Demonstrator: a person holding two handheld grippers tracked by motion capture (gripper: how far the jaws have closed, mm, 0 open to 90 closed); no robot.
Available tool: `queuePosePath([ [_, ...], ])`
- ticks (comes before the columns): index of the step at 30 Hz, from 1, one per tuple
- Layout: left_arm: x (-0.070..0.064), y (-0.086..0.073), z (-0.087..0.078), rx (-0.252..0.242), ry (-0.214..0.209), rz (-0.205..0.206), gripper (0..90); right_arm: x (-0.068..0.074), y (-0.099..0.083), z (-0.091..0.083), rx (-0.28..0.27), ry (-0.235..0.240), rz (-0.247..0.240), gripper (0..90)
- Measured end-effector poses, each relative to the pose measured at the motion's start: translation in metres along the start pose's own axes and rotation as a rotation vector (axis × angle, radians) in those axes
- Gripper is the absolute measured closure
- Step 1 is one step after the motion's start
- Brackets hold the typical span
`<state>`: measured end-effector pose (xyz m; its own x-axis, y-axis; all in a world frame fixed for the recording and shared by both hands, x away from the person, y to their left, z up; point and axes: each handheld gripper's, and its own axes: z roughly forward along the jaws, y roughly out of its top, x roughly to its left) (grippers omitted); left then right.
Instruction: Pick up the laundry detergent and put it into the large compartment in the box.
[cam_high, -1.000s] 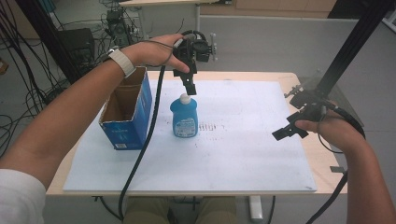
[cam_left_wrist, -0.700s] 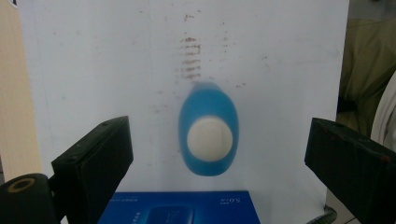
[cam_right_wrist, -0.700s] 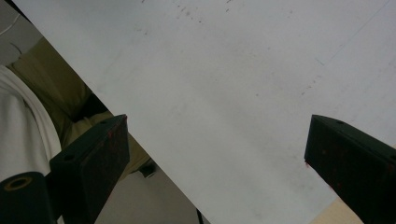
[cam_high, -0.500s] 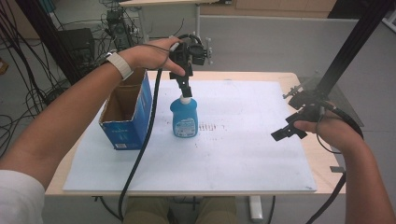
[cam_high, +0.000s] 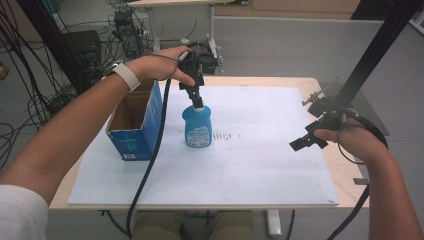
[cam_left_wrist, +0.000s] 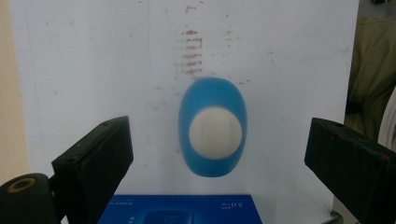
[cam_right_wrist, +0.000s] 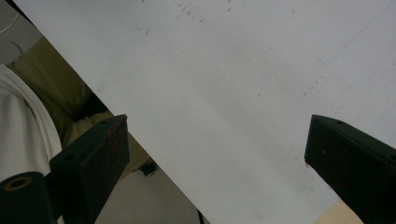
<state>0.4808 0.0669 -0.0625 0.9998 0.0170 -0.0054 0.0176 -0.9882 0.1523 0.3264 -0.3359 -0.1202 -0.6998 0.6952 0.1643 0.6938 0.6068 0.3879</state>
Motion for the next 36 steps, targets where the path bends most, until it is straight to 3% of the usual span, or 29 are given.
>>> queuePosePath([
  [5,0.0,-0.007,0.002,-0.022,-0.004,-0.007,8.1,0.001,0.003,0.0,0.0,-0.002,-0.008,6.8],
  [36,-0.005,-0.01,0.019,-0.003,0.007,-0.01,8.3,0.003,0.007,0.002,0.001,0.002,-0.014,6.8],
])
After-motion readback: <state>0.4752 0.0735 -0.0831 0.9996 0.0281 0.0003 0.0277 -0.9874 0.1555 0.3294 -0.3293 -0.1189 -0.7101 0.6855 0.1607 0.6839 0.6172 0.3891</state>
